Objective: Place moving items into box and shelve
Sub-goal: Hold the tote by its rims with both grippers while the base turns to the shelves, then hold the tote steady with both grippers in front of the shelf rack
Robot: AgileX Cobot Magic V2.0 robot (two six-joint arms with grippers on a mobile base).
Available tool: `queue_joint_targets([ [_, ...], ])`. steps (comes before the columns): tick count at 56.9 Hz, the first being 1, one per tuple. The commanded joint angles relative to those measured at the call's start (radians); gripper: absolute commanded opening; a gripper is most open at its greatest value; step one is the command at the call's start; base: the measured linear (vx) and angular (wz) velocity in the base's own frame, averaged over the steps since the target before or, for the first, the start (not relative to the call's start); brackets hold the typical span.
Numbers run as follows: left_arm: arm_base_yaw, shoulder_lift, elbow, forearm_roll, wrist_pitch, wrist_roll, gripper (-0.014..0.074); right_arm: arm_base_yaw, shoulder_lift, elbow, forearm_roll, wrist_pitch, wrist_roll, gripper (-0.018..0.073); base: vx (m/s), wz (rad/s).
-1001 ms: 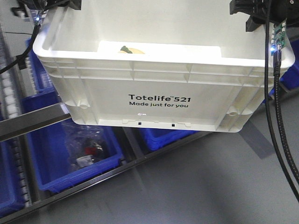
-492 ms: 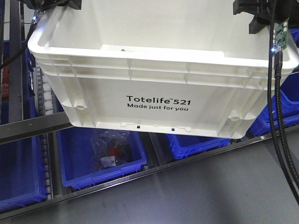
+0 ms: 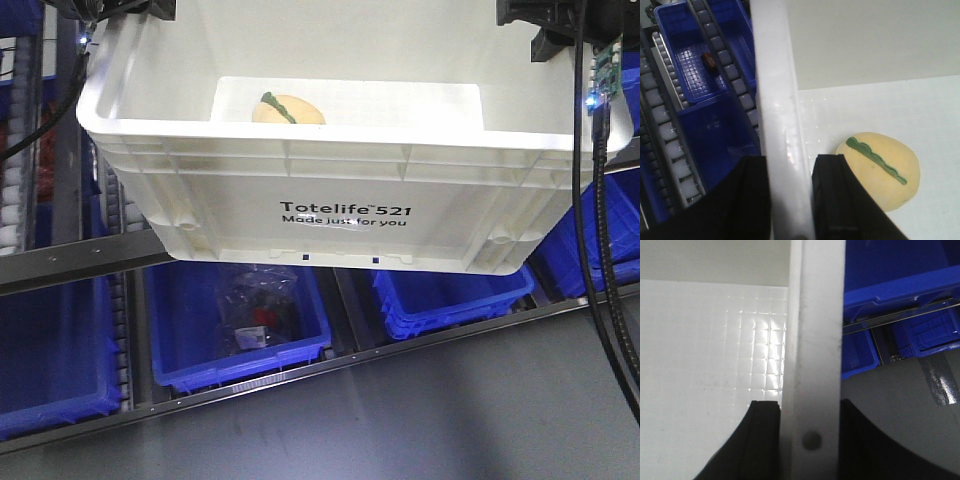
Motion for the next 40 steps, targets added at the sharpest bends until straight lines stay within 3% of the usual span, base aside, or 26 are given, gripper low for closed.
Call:
queue_joint_targets([
  [1, 0.020, -0.070, -0.038, 0.100, -0.123, 0.009, -0.0001, -0.023, -0.048, -0.035, -0.134, -0.056, -0.006, -0.0005, -0.05, 0.21],
  [40, 0.020, -0.070, -0.038, 0.100, -0.123, 0.009, -0.0001, -0.023, -0.048, -0.035, -0.134, -0.055, -0.006, -0.0005, -0.06, 0.23],
])
